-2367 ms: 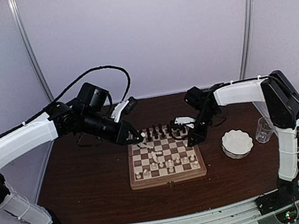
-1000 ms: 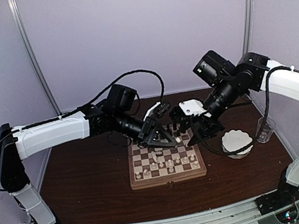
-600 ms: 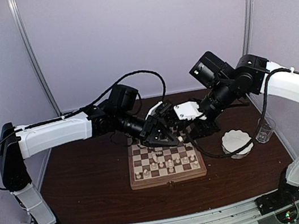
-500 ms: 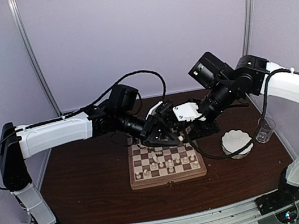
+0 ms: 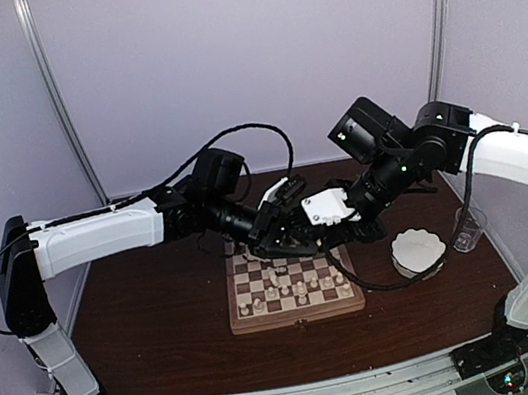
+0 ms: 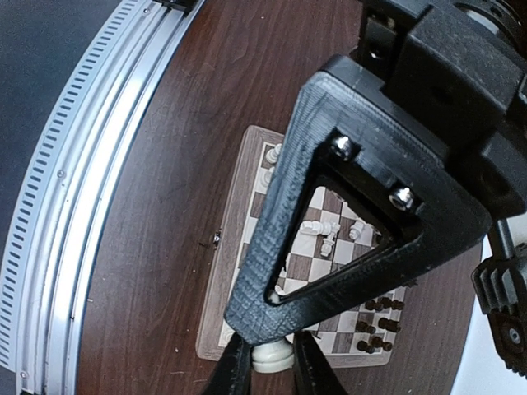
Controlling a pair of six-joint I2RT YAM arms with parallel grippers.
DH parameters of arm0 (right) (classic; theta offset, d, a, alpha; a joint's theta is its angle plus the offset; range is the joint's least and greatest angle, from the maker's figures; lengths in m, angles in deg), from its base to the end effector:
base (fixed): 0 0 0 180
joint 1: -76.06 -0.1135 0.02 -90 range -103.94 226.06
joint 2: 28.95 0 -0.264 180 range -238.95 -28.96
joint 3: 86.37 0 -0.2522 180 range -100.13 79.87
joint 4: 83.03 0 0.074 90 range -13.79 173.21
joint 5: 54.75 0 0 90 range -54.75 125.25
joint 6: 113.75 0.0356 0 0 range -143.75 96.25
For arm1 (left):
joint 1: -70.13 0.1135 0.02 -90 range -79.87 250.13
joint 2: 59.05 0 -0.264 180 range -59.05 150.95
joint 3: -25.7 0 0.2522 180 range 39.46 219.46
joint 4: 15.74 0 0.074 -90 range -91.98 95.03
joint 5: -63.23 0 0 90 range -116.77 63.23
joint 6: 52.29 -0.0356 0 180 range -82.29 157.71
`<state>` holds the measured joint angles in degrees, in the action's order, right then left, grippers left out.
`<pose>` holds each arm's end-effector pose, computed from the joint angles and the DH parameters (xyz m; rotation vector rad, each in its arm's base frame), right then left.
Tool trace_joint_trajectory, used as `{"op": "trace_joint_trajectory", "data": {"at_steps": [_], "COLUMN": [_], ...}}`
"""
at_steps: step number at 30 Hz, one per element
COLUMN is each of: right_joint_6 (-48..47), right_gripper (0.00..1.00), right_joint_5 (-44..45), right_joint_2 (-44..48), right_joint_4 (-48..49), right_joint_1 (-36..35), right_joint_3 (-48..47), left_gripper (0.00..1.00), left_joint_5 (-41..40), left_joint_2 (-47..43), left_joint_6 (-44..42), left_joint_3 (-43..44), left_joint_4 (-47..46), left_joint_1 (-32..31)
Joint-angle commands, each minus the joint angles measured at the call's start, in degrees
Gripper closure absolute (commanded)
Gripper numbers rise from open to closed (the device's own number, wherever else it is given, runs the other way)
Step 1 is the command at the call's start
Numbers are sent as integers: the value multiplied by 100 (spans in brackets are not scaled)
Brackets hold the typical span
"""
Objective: Set up the chess pieces on the board
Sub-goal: Pass from the right arm to the left, then pass from the left arm to the right
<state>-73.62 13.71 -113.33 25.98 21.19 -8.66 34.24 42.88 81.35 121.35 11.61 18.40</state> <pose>0.1611 0.2516 0.3682 -2.0518 1.3838 0.5053 0.2241 -0.3343 0.2937 -0.8877 -2.2460 1.8260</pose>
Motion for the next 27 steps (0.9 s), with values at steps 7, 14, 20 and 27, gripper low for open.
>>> {"op": "trace_joint_trajectory", "data": {"at_steps": [7, 14, 20, 27], "right_joint_6": [751, 2325, 2740, 2804], "right_gripper": [94, 95, 94, 93], "right_joint_5": [248, -1471, -1959, -2170], "right_joint_2": [97, 194, 137, 141], "right_joint_4": [631, 1544, 1854, 1946], "right_joint_1": [126, 962, 1192, 1216], "right_joint_3": [338, 951, 1020, 1077], "left_gripper": [63, 56, 51, 52], "left_joint_5": [-1655, -3285, -3462, -3365], "left_joint_2": [-715, -1774, -1591, -1337], "left_joint_6": [-847, -723, -601, -598], "left_joint_3": [-33, -1433, -1509, -1276], "left_joint_4": [509, -1685, -1944, -1832], "left_joint_1": [-34, -144, -181, -216]}}
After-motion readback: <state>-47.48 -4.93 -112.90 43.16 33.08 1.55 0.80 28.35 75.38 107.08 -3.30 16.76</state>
